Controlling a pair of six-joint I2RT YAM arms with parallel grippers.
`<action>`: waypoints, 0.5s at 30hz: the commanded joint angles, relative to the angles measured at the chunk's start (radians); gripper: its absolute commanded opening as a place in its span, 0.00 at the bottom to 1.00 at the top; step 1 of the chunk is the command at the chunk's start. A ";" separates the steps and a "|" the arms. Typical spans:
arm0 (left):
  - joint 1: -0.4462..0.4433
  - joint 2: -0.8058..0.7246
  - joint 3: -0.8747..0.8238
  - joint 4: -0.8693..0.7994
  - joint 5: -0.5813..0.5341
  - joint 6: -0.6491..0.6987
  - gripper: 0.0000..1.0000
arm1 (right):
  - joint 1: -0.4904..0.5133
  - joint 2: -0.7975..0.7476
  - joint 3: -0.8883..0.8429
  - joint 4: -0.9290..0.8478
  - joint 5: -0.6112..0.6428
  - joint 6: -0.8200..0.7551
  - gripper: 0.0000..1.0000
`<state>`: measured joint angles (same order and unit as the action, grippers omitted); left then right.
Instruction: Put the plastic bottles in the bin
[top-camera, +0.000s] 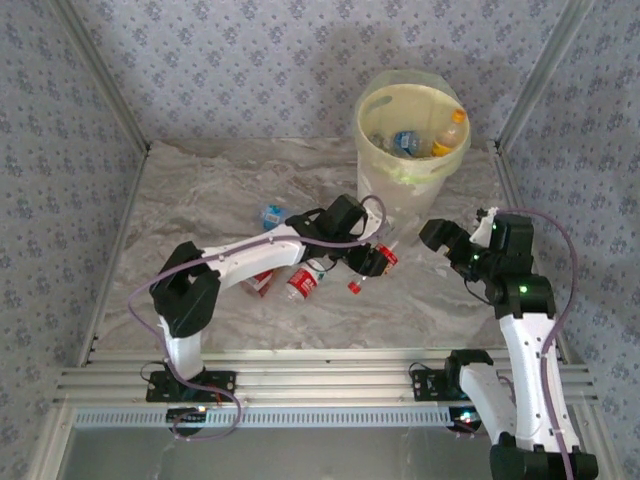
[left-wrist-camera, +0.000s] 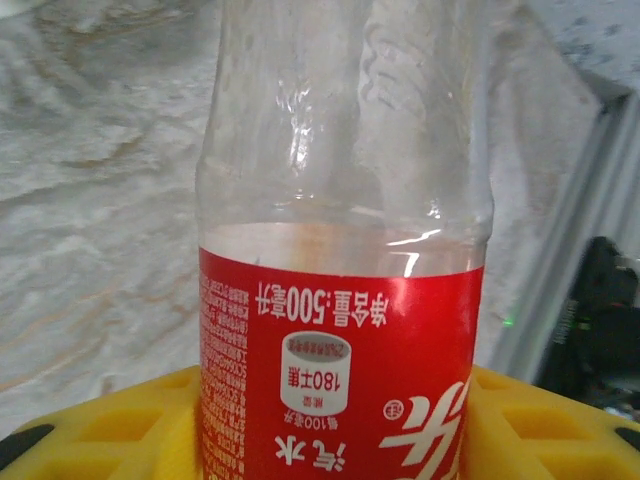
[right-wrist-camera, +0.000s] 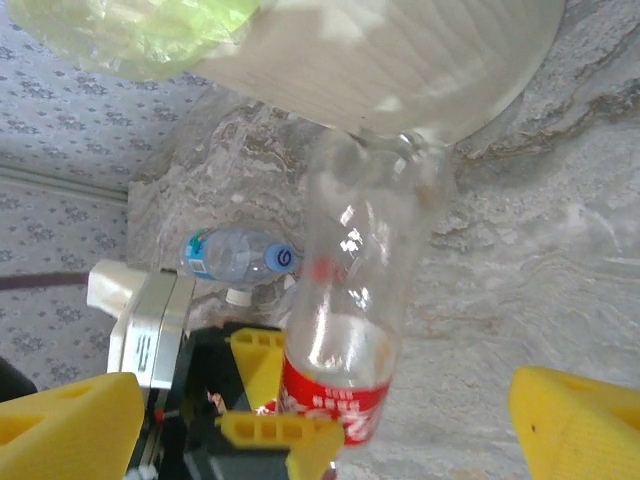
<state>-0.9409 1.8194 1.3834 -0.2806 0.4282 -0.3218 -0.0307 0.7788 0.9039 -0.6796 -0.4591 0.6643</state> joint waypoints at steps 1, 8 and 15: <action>-0.005 -0.064 -0.035 0.104 0.078 -0.033 0.54 | -0.006 0.032 -0.012 0.075 -0.048 0.012 0.96; -0.033 -0.095 -0.066 0.119 0.081 -0.011 0.56 | 0.013 0.102 -0.007 0.155 -0.067 0.020 0.94; -0.065 -0.110 -0.055 0.116 0.039 -0.002 0.56 | 0.027 0.133 0.000 0.154 -0.019 0.014 0.94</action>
<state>-0.9840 1.7588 1.3190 -0.1989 0.4561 -0.3424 -0.0132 0.9020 0.8978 -0.5465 -0.4915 0.6739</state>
